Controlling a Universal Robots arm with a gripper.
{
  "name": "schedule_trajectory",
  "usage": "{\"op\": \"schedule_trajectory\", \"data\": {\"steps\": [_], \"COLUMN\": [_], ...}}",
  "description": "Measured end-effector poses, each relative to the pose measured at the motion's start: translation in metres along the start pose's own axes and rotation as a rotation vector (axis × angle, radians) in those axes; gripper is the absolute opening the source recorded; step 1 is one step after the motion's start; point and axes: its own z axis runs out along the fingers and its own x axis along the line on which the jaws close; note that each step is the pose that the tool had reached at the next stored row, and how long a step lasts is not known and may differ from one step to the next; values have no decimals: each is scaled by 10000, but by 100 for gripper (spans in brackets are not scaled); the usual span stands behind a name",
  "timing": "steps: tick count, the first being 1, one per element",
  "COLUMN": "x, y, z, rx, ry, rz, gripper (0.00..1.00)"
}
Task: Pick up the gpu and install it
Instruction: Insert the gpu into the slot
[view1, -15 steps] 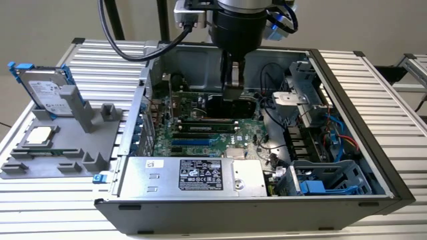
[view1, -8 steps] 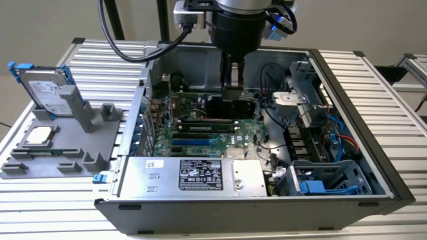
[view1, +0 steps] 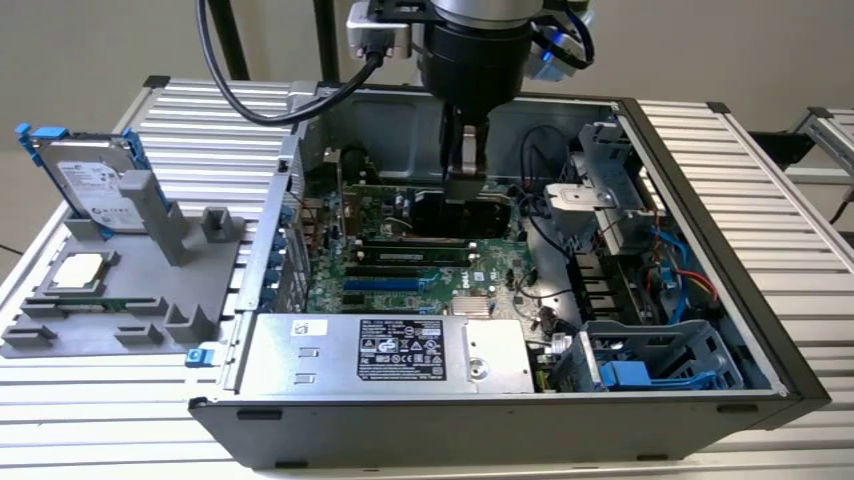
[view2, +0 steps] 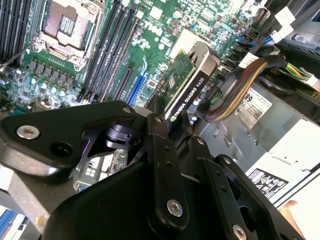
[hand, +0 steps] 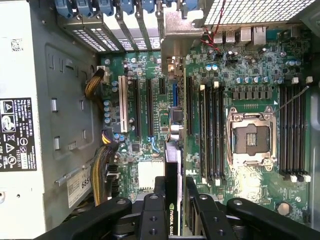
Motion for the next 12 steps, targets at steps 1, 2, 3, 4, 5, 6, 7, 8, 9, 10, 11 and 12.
{"op": "schedule_trajectory", "data": {"steps": [1, 2, 3, 4, 5, 6, 7, 8, 9, 10, 11, 12], "x": [-1, -1, -2, -2, -3, -3, -3, -3, -4, -4, -4, -4], "y": [1, 2, 4, 6, 8, 10, 12, 14, 16, 17, 19, 21], "z": [2, 4, 5, 7, 9, 11, 13, 15, 17, 19, 20, 22], "rx": [0, 0, 0, 0, 0, 0, 0, 0, 0, 0, 0, 0], "ry": [0, 1, 2, 1, 2, 2, 3, 2, 3, 2, 2, 2], "rz": [0, 0, 1, 0, 0, 0, 0, -1, -1, -1, 0, 0], "gripper": [0, 0, 0, 0, 0, 0, 0, 0, 0, 0, 0, 0]}}
